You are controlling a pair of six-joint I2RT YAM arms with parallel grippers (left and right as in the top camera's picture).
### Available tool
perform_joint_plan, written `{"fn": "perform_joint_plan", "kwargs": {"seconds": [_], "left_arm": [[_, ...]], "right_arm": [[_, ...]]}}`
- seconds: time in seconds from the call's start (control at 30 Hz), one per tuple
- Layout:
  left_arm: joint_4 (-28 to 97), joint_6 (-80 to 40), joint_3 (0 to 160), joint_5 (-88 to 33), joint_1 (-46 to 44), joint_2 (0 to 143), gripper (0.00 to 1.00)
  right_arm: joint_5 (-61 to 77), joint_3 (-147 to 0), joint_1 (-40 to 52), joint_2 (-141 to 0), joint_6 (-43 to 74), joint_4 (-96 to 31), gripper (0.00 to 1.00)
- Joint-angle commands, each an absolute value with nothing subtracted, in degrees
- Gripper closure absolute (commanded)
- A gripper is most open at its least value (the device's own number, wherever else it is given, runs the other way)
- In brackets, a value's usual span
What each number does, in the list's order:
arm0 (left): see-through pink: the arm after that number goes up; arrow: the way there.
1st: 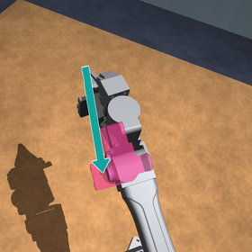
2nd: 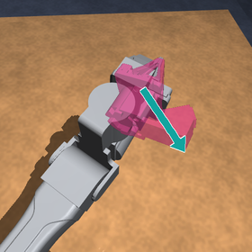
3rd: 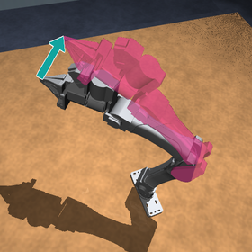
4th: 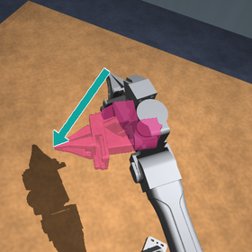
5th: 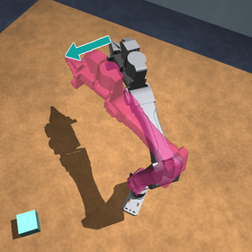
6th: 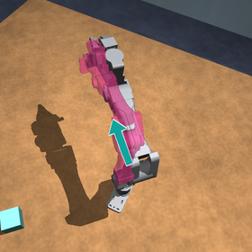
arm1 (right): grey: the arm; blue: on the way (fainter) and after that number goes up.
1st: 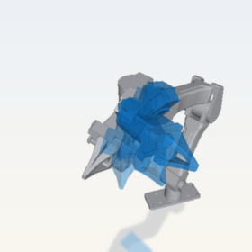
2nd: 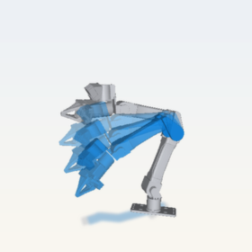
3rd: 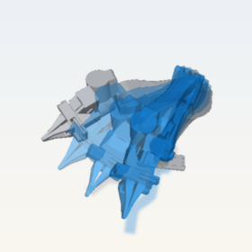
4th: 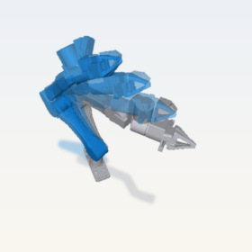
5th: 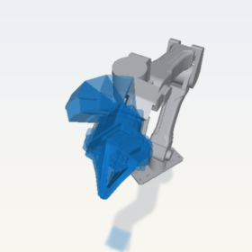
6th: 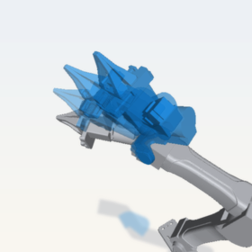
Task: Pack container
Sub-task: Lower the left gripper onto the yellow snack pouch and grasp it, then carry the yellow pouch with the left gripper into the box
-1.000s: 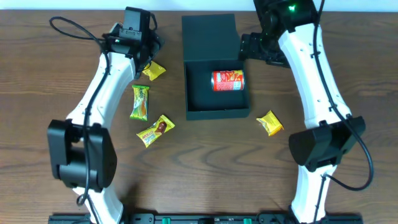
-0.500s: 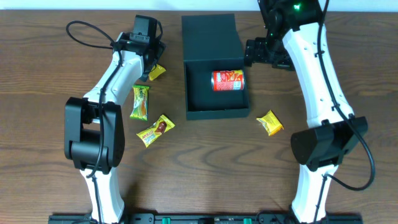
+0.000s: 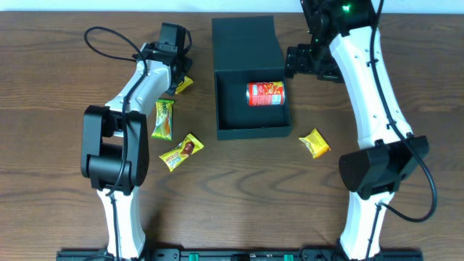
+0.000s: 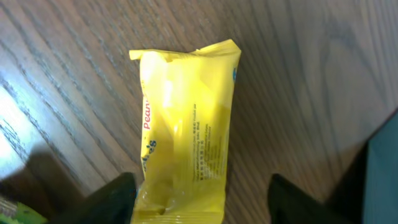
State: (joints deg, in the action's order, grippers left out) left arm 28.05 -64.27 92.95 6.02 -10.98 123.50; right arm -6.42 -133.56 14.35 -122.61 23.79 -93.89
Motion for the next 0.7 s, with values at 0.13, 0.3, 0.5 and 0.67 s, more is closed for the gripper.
{"fn": "perform_joint_plan", "kwargs": {"seconds": [0.13,0.3,0.5,0.67], "left_arm": [[28.1,-62.9,93.9,8.6,-10.9,124.8,0.42],[28.1,-62.4,93.9,9.5,-10.9,124.8,0.53],[28.3,-61.7,93.9,11.0,-10.9,125.1,0.55],[28.2,-61.7,93.9,11.2,-10.9,125.4,0.32]], "right_arm": [[-7.0,-134.6,13.8,-120.9,23.1,-94.1,0.01],[-7.0,-134.6,13.8,-120.9,23.1,-94.1,0.01],[-7.0,-134.6,13.8,-120.9,23.1,-94.1,0.01],[-7.0,-134.6,13.8,-120.9,23.1,-94.2,0.01]]}}
